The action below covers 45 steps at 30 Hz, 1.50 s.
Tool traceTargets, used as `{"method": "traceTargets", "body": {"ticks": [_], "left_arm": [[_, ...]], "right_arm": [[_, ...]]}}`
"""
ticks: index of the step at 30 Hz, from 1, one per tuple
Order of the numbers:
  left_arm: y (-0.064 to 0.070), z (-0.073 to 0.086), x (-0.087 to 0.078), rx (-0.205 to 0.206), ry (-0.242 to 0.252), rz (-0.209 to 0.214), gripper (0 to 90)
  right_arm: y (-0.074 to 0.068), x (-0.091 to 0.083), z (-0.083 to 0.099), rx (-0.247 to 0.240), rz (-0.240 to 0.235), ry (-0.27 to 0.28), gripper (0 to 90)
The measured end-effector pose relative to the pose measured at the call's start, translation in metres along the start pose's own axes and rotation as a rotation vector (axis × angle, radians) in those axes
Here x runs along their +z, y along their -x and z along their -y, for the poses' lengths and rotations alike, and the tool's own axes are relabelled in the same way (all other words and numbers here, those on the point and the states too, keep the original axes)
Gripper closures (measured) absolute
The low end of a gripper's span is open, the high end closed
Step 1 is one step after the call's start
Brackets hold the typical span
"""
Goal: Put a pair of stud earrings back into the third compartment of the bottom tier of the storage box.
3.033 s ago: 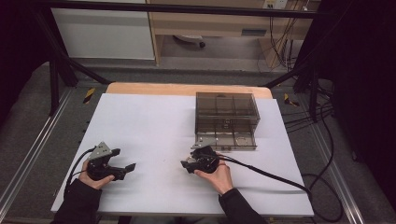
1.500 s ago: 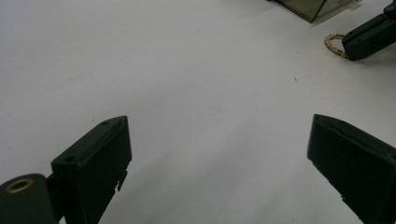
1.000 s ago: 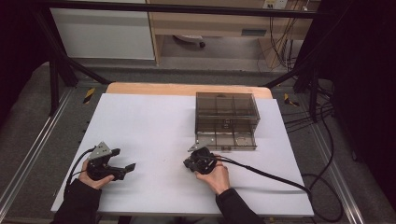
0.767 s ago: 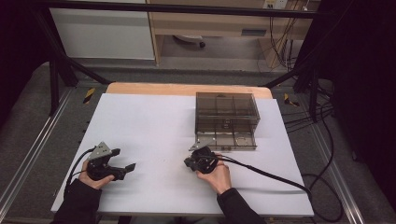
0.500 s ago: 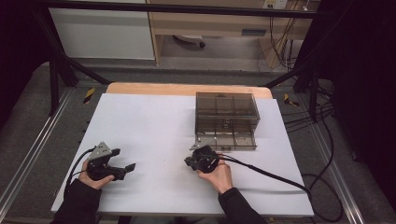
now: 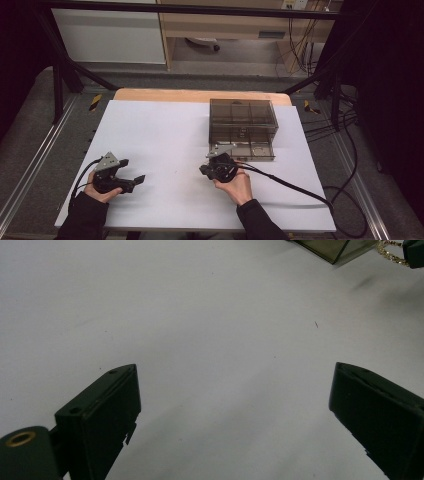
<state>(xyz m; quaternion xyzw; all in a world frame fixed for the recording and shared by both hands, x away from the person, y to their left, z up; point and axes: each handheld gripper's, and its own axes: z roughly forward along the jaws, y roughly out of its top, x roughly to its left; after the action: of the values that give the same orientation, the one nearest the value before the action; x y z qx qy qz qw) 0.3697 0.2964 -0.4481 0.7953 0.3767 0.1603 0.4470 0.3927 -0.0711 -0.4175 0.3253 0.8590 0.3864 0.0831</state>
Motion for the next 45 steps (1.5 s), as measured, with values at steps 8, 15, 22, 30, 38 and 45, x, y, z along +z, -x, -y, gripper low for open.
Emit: {"method": "traceTargets", "body": {"ticks": [8, 15, 22, 30, 38, 45], "left_arm": [[0.000, 0.000, 0.000, -0.001, -0.001, 0.002, 6.4], [0.000, 0.000, 0.000, 0.000, -0.002, 0.001, 6.4], [0.000, 0.000, 0.000, -0.001, -0.001, 0.000, 6.4], [0.000, 0.000, 0.000, -0.001, -0.003, 0.000, 6.4], [0.000, 0.000, 0.000, -0.002, -0.002, 0.000, 6.4], [0.000, 0.000, 0.000, -0.002, -0.002, 0.000, 6.4]], "right_arm": [[0.003, -0.005, -0.003, 0.000, 0.006, 0.008, 86.5], [0.006, -0.011, -0.004, -0.003, 0.010, 0.020, 86.5], [0.012, -0.019, -0.005, 0.005, 0.022, 0.041, 86.5], [0.020, -0.029, -0.004, 0.015, 0.040, 0.056, 86.5], [0.028, -0.038, -0.001, 0.027, 0.057, 0.066, 86.5], [0.036, -0.047, 0.003, 0.038, 0.075, 0.073, 86.5]]}}
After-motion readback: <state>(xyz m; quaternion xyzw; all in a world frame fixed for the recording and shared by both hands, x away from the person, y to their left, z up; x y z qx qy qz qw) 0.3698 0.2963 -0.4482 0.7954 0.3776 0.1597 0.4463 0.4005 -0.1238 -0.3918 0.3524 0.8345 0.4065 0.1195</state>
